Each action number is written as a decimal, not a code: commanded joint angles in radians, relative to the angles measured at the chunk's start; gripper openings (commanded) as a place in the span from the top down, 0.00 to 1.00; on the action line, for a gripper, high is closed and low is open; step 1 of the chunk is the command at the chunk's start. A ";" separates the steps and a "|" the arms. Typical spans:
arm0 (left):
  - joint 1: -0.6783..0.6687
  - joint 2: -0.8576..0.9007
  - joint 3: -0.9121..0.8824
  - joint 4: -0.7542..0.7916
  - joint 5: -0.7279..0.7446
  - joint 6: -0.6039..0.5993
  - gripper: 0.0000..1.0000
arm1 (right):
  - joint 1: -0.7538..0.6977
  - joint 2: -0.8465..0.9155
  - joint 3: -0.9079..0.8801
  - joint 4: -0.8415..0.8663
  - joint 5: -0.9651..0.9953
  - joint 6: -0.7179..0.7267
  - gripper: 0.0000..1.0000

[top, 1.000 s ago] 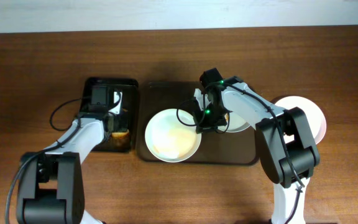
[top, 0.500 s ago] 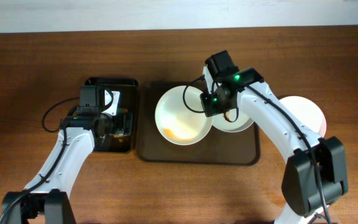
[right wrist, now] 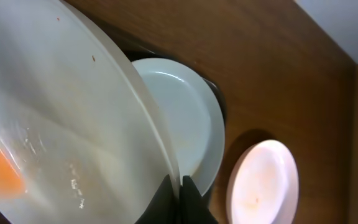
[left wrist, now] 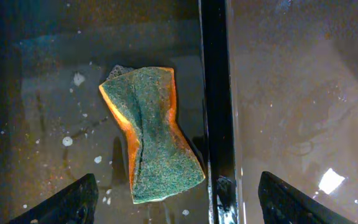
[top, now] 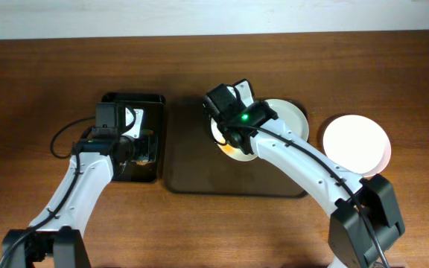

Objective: Clean dirty plates on tray and stack at the side
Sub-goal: 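Grasp the last ketchup plate with the right gripper and pull it to center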

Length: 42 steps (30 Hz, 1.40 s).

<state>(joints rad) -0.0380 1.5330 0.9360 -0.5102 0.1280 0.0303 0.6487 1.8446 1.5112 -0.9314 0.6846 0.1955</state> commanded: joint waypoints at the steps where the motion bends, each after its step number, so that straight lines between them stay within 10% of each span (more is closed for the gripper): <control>1: 0.002 -0.015 0.008 0.000 0.015 -0.008 0.20 | 0.033 -0.028 0.018 -0.005 0.089 0.001 0.96; 5: 0.002 -0.015 0.008 0.000 0.015 -0.008 0.20 | 0.114 -0.028 0.019 -0.004 0.323 0.029 0.96; 10: 0.002 -0.015 0.008 0.000 0.015 -0.008 0.20 | 0.048 -0.073 0.021 -0.008 0.154 0.159 0.96; 21: 0.002 -0.015 0.008 0.000 0.015 -0.008 0.20 | -0.889 -0.226 -0.026 -0.140 -0.570 0.180 0.96; 27: 0.002 -0.015 0.008 0.000 0.015 -0.008 0.21 | -1.156 -0.219 -0.279 0.023 -0.681 0.180 0.96; 29: 0.002 -0.015 0.008 0.000 0.015 -0.008 0.21 | -1.159 -0.219 -0.328 0.091 -0.772 0.138 0.79; 30: 0.002 -0.015 0.008 0.000 0.015 -0.008 0.21 | -1.159 -0.219 -0.327 0.111 -0.872 0.094 0.45; 31: 0.002 -0.015 0.008 0.000 0.015 -0.008 0.21 | -1.159 -0.220 -0.320 0.121 -0.988 0.092 0.39; 34: 0.002 -0.015 0.008 0.000 0.015 -0.008 0.21 | -1.064 -0.222 -0.307 0.112 -1.236 -0.074 0.39; 42: 0.002 -0.015 0.008 0.000 0.015 -0.008 0.21 | -0.646 -0.077 -0.348 0.111 -0.960 0.058 0.48</control>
<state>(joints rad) -0.0380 1.5330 0.9360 -0.5121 0.1318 0.0299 -0.0296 1.7027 1.1759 -0.8249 -0.3275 0.1871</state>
